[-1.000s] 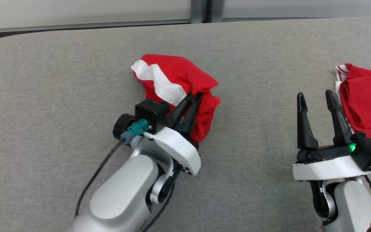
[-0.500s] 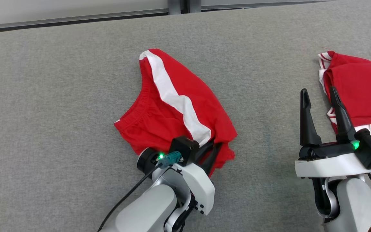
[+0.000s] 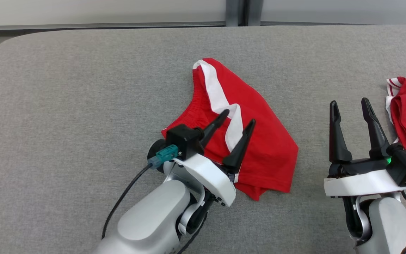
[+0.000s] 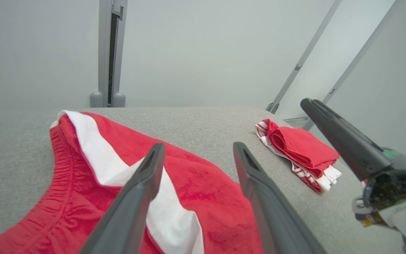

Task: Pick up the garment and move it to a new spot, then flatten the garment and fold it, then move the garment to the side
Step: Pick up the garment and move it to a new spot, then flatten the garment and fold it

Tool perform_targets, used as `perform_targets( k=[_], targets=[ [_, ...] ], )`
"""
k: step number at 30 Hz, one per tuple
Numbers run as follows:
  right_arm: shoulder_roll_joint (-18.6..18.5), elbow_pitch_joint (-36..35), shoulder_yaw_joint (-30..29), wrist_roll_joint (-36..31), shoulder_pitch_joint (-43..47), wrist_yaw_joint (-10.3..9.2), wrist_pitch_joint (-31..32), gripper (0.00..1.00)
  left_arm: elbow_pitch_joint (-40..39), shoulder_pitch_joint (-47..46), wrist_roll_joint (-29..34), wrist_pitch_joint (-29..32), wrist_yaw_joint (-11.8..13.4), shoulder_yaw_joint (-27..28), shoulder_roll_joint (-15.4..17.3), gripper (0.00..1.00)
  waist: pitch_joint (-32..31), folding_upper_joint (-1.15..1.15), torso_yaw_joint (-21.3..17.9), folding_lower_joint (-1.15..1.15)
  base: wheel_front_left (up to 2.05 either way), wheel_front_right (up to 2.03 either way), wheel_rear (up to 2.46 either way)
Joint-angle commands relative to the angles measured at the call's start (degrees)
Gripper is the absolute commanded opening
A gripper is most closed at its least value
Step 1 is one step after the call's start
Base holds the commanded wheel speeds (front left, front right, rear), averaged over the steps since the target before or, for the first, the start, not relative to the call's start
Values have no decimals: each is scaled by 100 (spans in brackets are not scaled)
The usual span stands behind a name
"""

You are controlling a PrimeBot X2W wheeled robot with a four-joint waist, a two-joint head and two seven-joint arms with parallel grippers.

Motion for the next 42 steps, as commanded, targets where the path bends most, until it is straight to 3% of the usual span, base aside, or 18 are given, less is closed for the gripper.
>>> perform_targets(
  k=[1, 9, 16, 20, 25, 29, 36, 42],
  targets=[
    [-15, 17, -4, -38, 62, -2, -31, 100, -93, -77, 43, -53, 92, 215, 114, 100, -129, 0, 204, 0, 0, 0, 0],
    [-15, 85, 46, -79, 241, -2, -31, 100, -729, 297, 734, -94, 515, 1458, 933, 100, -396, 0, 591, 0, 0, 0, 0],
    [-16, 152, 228, -23, 445, -2, -31, 100, -1102, 1259, 1379, -92, 377, 2286, 1269, 100, -562, 0, 687, 0, 0, 0, 0],
    [-17, 130, 376, -168, 540, -2, -31, 100, -1162, 1953, 1513, -92, 286, 2983, 1112, 100, -585, 0, 693, 0, 0, 0, 0],
    [-13, 20, 536, -268, 627, -2, -31, 100, -1128, 2305, 1806, -93, -33, 3510, 803, 100, -571, 0, 749, 0, 0, 0, 0],
    [-14, 69, 932, -203, 669, -2, 169, 100, -1008, 2279, 2066, -93, -268, 3725, 588, 100, -548, 0, 778, 0, 0, 0, 0],
    [-15, 347, 1675, -135, 700, -2, 1108, 100, -737, 2187, 2310, -93, -588, 3991, 281, 100, -421, 0, 818, 0, 0, 0, 0],
    [-16, 461, 1617, -240, 772, -2, 1495, 100, -534, 2138, 2468, -94, -759, 4156, 129, 100, -320, 0, 898, 0, 0, 0, 0]
  ],
)
